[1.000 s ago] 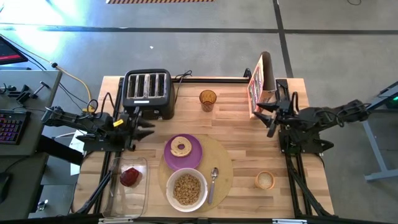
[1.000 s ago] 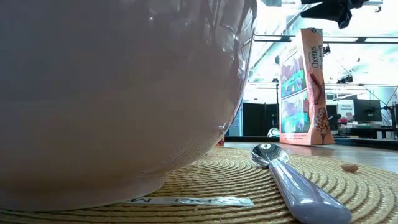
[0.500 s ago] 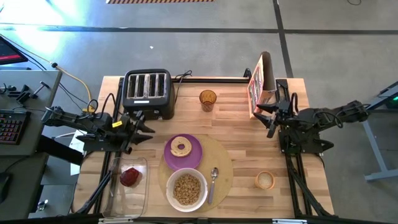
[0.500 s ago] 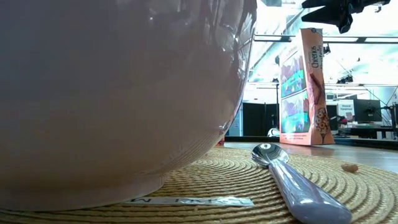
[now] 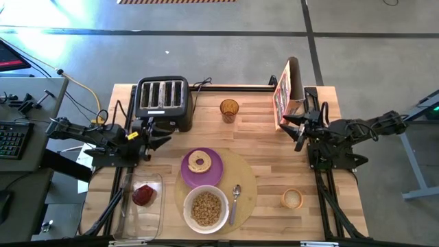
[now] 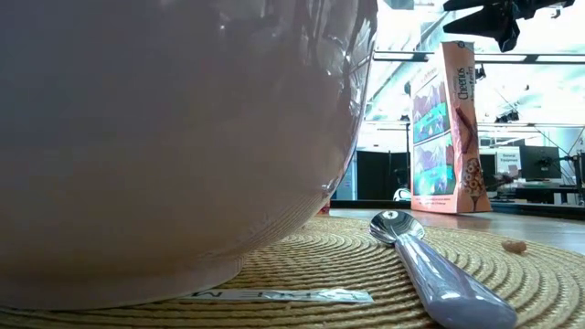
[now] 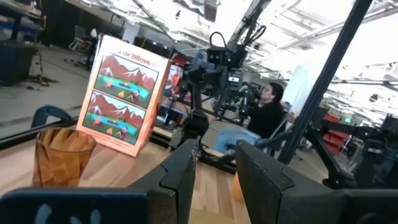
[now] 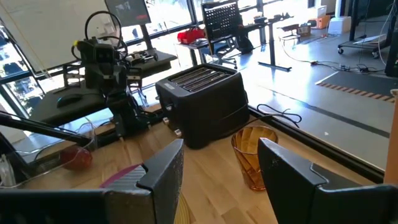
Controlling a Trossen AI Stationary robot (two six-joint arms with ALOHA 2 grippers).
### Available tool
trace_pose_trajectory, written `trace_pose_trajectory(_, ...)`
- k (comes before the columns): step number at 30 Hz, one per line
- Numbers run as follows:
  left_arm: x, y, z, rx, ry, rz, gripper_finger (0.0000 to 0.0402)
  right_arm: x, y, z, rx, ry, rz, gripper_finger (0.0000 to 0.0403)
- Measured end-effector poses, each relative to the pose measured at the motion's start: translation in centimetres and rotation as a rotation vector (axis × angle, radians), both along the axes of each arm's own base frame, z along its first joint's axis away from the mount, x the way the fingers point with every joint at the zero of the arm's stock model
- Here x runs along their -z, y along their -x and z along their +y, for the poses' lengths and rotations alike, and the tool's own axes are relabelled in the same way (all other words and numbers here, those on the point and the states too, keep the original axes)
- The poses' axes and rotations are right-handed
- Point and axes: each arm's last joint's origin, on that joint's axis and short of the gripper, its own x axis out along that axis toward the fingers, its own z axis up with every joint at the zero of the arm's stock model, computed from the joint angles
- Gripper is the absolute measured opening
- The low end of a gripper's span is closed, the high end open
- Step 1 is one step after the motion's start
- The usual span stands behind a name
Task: Arrange a breakfast setting
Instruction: Put the apple from the transparent bin onto the purple plate
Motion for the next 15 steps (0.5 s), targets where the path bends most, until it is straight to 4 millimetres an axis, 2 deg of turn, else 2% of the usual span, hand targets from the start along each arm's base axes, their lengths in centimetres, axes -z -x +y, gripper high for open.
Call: trace_pose_trajectory(15, -0.06, 0.01, -0.07, 0.033, 0.037, -0.01, 0.0104, 0.0, 0.0, 0.0, 0.0, -0.001, 0.0, 0.0188)
